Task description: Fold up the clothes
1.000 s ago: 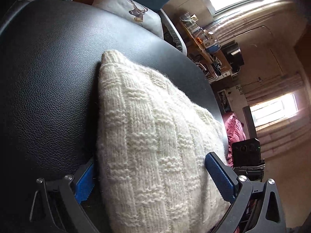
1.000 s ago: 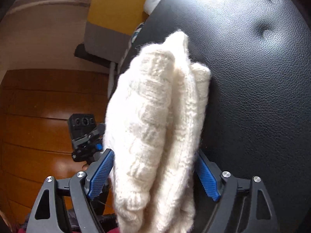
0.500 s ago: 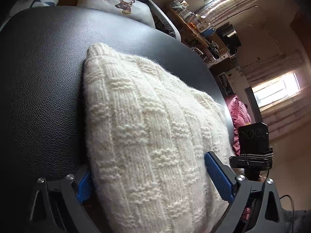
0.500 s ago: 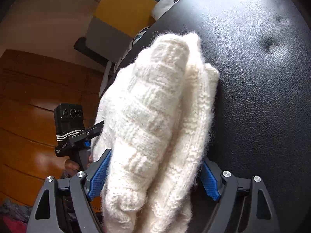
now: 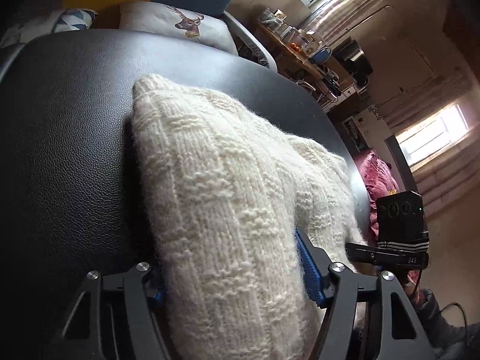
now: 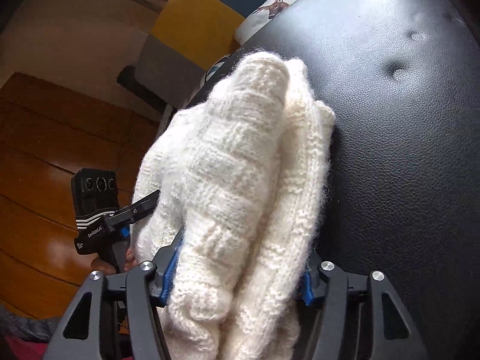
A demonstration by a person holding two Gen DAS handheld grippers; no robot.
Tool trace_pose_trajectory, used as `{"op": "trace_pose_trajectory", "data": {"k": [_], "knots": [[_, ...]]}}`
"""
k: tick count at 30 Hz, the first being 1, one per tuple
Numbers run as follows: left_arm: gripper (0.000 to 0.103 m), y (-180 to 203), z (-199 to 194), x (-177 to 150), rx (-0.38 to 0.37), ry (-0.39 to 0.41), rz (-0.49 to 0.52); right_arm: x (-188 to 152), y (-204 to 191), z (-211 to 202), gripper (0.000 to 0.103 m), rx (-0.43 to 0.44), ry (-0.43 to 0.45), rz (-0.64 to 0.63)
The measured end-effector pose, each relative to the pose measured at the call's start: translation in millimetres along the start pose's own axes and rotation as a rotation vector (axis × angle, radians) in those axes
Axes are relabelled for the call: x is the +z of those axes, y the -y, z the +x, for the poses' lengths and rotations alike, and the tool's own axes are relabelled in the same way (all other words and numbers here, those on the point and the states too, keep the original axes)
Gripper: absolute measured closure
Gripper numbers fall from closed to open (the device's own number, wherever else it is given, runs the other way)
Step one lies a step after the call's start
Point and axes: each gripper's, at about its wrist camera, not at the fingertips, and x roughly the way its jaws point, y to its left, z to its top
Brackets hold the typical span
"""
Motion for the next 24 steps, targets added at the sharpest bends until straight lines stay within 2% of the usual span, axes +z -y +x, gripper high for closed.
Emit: {"op": "trace_pose_trajectory", "data": {"k": [9,18,24], "knots": [[0.044,26.7,6.4,-9.3,-0.085,0.015,0.039,-19.8,10.6,-31.9,0.041,0.053,0.085,0.017],[0.048,110.0,46.4,23.1,-0.189,-0.005,0.180,-28.2,19.0,-89.0,0.041,0.067,0.236,0.033],[0.048,187.9,94.0,54.9,-0.254,-0.042,0.311,-21.7,48.3,-151.9,0.041,0.014,0.379,0.070]]}}
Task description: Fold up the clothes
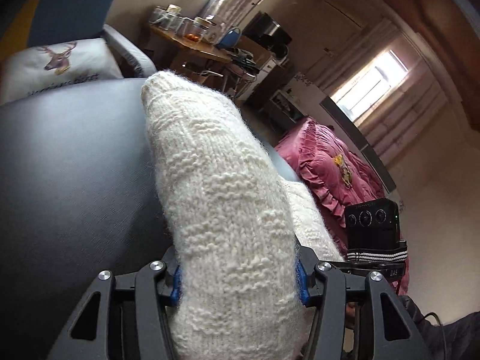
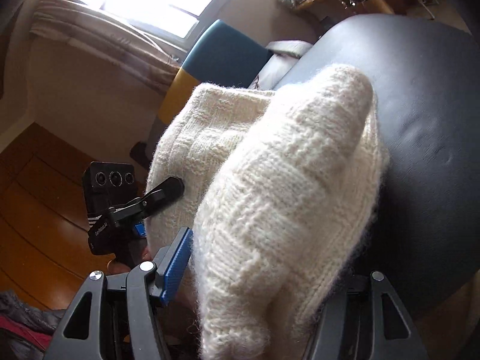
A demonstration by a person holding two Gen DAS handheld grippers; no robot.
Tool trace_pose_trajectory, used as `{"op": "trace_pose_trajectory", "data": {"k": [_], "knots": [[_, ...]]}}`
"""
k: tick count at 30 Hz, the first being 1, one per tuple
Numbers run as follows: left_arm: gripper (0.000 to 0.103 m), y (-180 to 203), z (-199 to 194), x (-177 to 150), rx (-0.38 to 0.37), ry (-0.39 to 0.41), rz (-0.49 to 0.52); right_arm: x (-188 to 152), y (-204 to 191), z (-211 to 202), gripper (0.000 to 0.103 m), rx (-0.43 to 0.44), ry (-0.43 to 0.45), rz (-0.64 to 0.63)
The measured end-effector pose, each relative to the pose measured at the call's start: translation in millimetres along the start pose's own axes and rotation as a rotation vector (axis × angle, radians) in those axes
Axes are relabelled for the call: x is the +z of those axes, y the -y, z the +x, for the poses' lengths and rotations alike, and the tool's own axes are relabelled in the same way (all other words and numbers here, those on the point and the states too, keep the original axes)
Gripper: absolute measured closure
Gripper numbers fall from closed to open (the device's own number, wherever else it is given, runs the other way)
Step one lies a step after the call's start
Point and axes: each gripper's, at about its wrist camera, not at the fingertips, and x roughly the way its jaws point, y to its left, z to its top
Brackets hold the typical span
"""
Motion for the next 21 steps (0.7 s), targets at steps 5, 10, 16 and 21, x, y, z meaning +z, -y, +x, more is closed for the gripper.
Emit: {"op": "trace_pose_trajectory", "data": {"k": [5,10,16,21], "knots": [[0.048,30.7,55.9,48.7,-0.046,-0.031,0.076,27.2,22.6,-27.0,0.041,-0.089,0.085,0.003],[0.048,41.3,114.5,90.7,-0.036,-0.067,0.081,55.4,63.0,-45.4,0.041,-0.195,0.123,0.034],[0.048,30.9,174.1,96.0,0.071,-0.173,0.111,68.1,135.3,-71.9,0.041,-0.245,0.102,0.125],[0.040,0.7,176.8,83.9,0.099,-0.193,0.048,77.7,144.8,-99.4,0.039,-0.256,0.139,0.093]]}}
